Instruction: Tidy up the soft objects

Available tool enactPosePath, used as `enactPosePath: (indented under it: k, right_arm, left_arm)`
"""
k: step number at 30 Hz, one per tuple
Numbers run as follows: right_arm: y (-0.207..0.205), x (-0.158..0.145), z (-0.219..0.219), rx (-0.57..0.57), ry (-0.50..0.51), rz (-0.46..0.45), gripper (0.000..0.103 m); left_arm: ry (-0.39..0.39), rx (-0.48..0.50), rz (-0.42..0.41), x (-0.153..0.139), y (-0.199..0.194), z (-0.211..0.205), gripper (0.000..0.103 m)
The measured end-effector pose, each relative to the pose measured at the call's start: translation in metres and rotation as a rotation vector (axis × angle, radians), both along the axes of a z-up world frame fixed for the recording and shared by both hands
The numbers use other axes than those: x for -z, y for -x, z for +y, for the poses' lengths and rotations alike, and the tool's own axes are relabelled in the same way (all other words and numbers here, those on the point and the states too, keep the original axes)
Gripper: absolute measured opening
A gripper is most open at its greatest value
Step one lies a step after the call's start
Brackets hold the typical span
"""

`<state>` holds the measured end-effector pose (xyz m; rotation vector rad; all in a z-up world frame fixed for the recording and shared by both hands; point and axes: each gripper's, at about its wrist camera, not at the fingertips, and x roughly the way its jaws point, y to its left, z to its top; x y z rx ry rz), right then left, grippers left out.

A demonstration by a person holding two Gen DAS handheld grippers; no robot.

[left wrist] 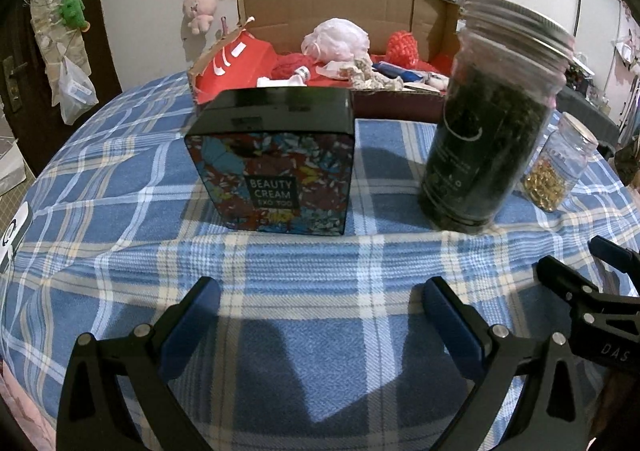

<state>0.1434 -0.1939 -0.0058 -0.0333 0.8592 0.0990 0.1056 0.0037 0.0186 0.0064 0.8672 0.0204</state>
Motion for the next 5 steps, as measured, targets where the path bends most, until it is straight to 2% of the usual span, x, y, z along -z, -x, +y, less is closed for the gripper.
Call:
enactPosePath:
  k: [5]
  right_arm:
    - [0.0000,0.0004,-0.0001,0.001,0.000,-0.001,0.101]
  left_arm:
    - [0.000,0.000,-0.001,-0.0002,0.0006,-0.0001,0.103]
